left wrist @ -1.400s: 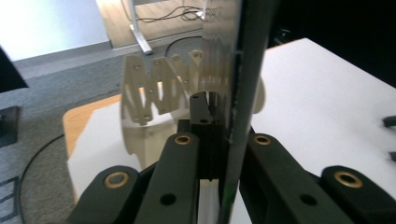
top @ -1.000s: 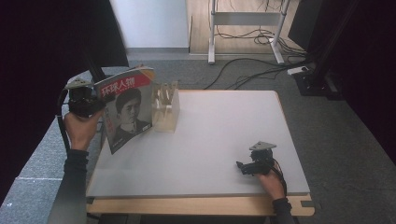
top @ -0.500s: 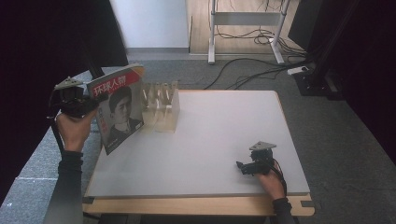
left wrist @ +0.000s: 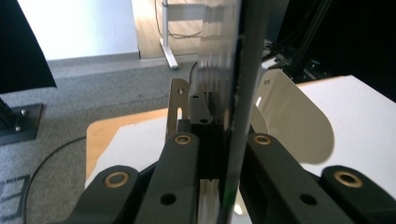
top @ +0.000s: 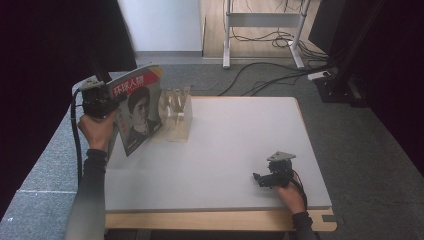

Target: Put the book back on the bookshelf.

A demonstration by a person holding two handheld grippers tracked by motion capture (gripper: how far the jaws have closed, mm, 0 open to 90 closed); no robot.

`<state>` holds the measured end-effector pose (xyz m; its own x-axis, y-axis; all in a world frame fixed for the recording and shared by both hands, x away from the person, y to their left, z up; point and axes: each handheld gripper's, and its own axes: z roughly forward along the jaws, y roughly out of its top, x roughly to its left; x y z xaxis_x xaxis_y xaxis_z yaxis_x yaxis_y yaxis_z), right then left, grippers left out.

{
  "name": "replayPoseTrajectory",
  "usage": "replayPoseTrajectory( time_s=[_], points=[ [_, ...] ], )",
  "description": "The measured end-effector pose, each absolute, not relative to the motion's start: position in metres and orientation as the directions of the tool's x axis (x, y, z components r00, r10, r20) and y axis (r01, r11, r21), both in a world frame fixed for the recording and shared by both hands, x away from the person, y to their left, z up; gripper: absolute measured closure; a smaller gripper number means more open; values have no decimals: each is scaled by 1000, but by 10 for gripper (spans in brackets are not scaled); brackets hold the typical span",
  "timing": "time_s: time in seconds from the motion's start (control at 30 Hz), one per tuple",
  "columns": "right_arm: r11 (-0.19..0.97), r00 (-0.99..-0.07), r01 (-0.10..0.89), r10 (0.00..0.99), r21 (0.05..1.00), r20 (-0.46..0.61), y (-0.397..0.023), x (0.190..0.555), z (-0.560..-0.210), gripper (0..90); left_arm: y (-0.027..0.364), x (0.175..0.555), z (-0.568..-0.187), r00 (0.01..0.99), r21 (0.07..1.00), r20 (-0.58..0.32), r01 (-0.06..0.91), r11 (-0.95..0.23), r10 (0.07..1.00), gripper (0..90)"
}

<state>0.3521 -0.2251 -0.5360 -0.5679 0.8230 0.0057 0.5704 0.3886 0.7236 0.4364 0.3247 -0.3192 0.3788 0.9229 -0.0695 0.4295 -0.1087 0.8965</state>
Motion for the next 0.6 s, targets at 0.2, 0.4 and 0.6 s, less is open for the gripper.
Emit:
replayPoseTrajectory(
  time_s=[0.2,0.4,0.6],
  points=[
    [389,-569,570,822,723,6,-225,352,-536,14,323,440,-324,441,878,-86,457,-141,893,866],
    [389,-568,570,823,724,5,-225,352,-536,14,322,438,-314,469,798,-68,555,-234,880,861],
    [388,-569,570,823,724,7,-225,352,-536,14,326,436,-309,471,720,-85,638,-273,878,855]
  ],
)
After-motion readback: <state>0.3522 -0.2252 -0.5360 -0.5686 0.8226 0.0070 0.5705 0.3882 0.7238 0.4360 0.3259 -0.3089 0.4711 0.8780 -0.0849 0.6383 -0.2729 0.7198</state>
